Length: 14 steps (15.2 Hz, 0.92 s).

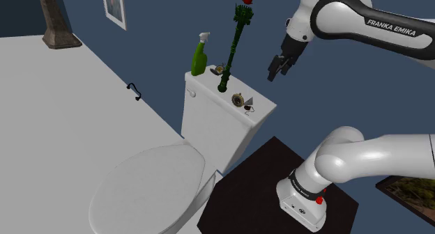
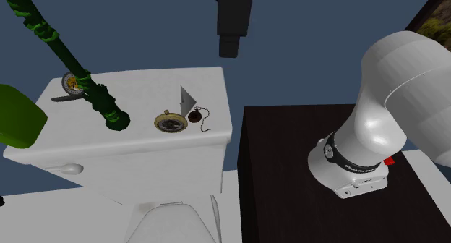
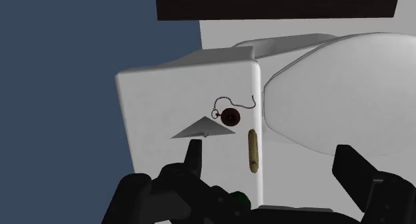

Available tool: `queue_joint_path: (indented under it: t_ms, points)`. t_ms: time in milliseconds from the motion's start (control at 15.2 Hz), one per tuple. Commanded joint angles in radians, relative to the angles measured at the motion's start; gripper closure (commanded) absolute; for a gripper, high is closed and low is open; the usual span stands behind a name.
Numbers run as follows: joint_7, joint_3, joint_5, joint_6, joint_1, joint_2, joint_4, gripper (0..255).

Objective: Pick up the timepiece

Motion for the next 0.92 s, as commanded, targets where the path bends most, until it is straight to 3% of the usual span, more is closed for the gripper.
queue_joint_path:
  t_ms: [0,858]
  points:
    - [0.0,0.0,0.0,0.0,0.0,0.0,0.0,0]
    - [-0.089,-0.071,0.027,0.46,0.038,0.363,-0.091,0]
